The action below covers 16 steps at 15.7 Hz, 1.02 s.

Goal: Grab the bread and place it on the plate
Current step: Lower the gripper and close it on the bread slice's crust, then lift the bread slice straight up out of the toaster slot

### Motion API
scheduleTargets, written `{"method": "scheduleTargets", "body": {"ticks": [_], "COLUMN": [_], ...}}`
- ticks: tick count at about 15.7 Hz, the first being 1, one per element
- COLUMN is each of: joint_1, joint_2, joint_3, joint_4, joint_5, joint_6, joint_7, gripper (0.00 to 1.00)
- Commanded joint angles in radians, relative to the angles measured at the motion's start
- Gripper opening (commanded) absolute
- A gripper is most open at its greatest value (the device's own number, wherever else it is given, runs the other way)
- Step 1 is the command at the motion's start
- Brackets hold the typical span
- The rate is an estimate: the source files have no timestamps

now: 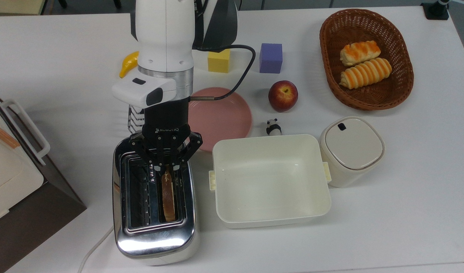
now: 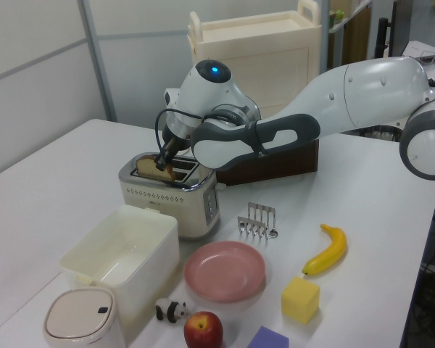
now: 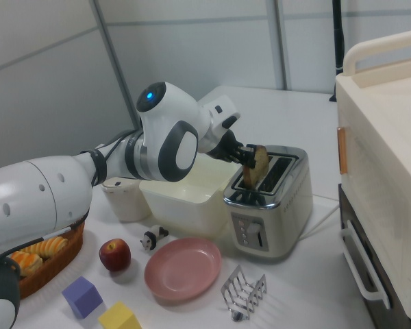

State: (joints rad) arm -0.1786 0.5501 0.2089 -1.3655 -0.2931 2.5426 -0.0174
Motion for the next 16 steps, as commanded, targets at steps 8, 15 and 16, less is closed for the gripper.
{"method": "scheduleTargets", "body": {"ticks": [8, 15, 16], "joint_1": [0.001, -0.01, -0.01], "joint_2": [-0.053, -0.166, -0.192], "joint_3": [-0.008, -0.002, -0.002], "joint_4": [0.0, 0.002, 0.002], "joint_5": [-0.029, 0.026, 0.046], "joint_6": [-0.028, -0.238, -0.275], "joint_7": [0.01, 0.004, 0.002], "gripper": [0.0, 0.0, 0.0]}}
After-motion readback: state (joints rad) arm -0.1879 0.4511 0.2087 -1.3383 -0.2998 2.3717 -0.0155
